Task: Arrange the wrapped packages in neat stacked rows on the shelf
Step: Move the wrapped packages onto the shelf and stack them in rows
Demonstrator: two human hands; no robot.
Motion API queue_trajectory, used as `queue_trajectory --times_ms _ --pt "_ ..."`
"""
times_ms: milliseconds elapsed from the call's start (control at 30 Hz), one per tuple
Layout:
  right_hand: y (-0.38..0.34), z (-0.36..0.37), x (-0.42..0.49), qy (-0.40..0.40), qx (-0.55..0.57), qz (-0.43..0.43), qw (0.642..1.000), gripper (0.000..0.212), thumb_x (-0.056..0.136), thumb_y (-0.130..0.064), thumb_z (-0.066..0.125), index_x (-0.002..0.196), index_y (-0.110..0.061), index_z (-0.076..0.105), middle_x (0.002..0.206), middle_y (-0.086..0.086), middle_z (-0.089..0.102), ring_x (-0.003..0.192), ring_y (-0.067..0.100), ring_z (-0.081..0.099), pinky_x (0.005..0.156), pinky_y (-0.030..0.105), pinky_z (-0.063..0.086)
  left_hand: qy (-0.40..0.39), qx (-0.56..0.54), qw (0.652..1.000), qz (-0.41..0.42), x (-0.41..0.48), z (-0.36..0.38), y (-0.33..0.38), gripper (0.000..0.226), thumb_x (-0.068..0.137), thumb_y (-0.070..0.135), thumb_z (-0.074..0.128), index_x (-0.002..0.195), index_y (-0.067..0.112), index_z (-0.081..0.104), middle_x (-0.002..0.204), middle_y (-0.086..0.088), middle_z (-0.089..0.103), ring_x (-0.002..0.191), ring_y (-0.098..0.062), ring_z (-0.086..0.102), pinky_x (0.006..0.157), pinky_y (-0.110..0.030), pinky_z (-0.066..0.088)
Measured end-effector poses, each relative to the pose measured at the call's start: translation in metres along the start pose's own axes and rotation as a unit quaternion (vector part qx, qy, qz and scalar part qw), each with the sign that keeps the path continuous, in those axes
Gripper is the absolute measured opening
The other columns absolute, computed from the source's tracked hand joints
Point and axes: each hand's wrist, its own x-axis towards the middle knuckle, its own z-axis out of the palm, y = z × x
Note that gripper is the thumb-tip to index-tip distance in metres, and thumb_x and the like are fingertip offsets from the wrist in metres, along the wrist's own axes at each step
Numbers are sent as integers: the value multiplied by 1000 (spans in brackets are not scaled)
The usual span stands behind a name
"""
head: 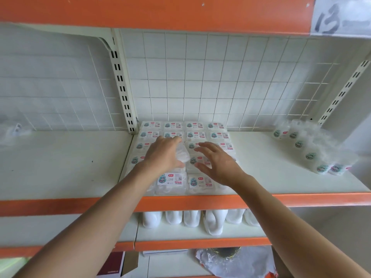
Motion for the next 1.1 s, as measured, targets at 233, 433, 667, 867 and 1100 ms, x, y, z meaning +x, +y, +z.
queue_trajectory --times_ms 233,433,667,867,1100 --pt "-2 -4 3 10 60 11 998 63 89 -44 63 143 -19 41 146 1 43 132 17 43 105 33 41 35 -213 976 23 -1 -9 6 81 77 20 75 145 27 31 132 1 42 116 -13 45 87 -24 37" --pt "-1 -14 2 13 88 32 996 75 85 -48 66 147 -19 35 146 0 45 130 16 44 101 19 32 17 -312 949 33 2 -10 16 70 77 12 73 136 25 36 136 8 39 116 -6 39 82 -16 35" --pt "13 -19 -7 73 71 34 994 72 76 -38 79 137 -15 50 129 4 55 114 18 55 96 25 44 -18 -314 948 35 4 2 17 69 73 19 82 127 28 40 125 15 42 122 -10 45 99 -30 40" --pt "19 -20 -17 62 102 34 992 72 72 -26 84 136 -17 52 126 -2 51 86 12 62 82 31 55 -31 -314 949 22 3 6 22 56 78 34 78 125 27 48 128 13 49 118 -7 47 95 -26 38" --pt "21 -22 -30 48 106 11 993 71 73 -21 84 136 -20 52 126 -5 49 87 9 60 85 28 54 -17 -353 935 -8 4 12 29 19 85 26 73 100 20 61 101 7 63 93 -9 60 75 -17 45"
